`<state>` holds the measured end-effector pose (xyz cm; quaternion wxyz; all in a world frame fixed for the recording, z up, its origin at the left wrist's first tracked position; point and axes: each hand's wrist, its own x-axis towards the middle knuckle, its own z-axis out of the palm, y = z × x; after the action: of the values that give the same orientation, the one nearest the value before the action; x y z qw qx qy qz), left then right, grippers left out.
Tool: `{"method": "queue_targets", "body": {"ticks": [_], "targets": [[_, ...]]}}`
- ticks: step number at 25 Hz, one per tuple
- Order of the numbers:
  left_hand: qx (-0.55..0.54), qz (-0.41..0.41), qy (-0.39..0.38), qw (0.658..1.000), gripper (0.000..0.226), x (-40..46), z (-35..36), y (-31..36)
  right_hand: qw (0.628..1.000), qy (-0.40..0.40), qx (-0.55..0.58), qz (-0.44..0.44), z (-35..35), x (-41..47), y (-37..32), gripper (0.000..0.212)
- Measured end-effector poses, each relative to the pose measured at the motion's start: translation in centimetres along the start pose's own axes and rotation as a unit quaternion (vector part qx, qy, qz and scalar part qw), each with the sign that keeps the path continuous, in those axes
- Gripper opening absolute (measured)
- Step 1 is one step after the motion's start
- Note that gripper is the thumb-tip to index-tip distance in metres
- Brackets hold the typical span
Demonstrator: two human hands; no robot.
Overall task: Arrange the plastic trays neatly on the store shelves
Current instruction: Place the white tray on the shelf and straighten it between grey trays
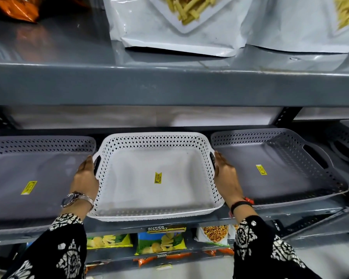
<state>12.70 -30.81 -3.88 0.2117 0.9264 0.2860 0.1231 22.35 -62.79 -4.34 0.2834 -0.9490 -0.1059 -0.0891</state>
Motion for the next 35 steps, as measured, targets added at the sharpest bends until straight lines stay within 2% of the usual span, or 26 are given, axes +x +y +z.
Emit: {"method": "queue_targets", "body": {"ticks": [35], "targets": [[-0.004,-0.011,-0.025,1.0,0.063,-0.3,0.01,-0.06,0.999,-0.017,0.026,0.022,0.27,-0.16,0.26,0.052]]}}
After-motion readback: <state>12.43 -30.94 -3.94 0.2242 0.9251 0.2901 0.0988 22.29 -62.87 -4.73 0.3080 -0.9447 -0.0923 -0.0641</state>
